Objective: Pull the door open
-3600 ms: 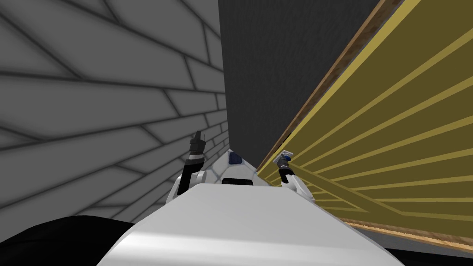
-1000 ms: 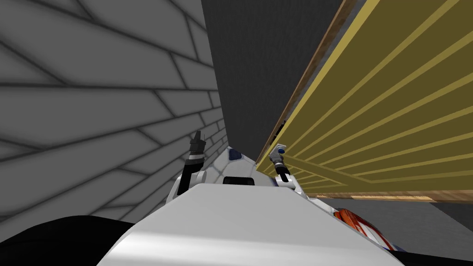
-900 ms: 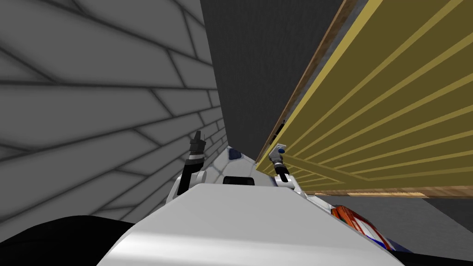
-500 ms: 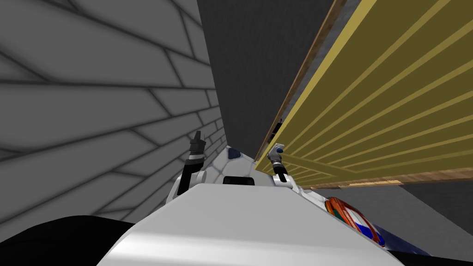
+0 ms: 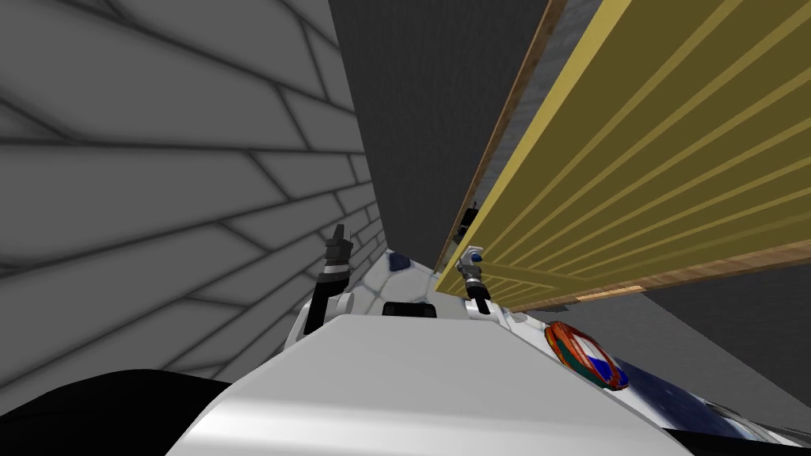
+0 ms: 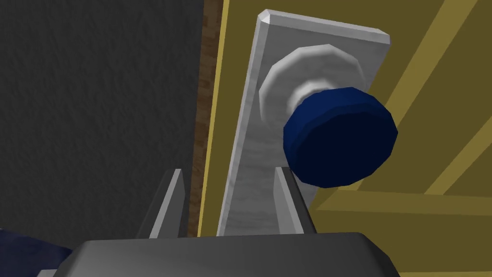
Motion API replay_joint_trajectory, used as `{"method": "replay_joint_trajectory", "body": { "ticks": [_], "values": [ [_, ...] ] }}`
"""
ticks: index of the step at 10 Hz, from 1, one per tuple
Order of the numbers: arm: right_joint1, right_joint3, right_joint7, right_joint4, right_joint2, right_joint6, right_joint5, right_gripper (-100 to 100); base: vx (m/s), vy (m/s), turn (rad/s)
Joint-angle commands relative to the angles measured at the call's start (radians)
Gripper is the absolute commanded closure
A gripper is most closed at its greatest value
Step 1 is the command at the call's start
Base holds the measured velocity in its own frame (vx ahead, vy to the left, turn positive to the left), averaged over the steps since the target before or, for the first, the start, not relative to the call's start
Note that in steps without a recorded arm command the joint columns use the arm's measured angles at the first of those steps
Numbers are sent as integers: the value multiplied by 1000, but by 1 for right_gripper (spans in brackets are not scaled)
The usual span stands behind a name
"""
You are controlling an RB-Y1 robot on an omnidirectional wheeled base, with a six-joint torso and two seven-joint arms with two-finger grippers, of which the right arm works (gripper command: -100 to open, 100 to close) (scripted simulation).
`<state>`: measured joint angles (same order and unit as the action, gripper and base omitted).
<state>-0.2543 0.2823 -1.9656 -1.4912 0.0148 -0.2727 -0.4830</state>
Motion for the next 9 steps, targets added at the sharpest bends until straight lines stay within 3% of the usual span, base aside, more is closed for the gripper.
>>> {"method": "replay_joint_trajectory", "body": {
  "ticks": [1,3,4,5,9],
  "values": [
    [3,17,-42,-24,-17,-23,16,-100,-62,9,-70],
    [3,23,-83,-28,-44,-44,32,-100,-56,7,-69],
    [-5,8,-68,-7,-47,-35,25,-100,-19,19,33],
    [-10,4,-94,-16,-15,-15,19,-100,0,19,146],
    [-18,6,-139,-52,28,32,6,-100,5,-26,64]
  ]
}}
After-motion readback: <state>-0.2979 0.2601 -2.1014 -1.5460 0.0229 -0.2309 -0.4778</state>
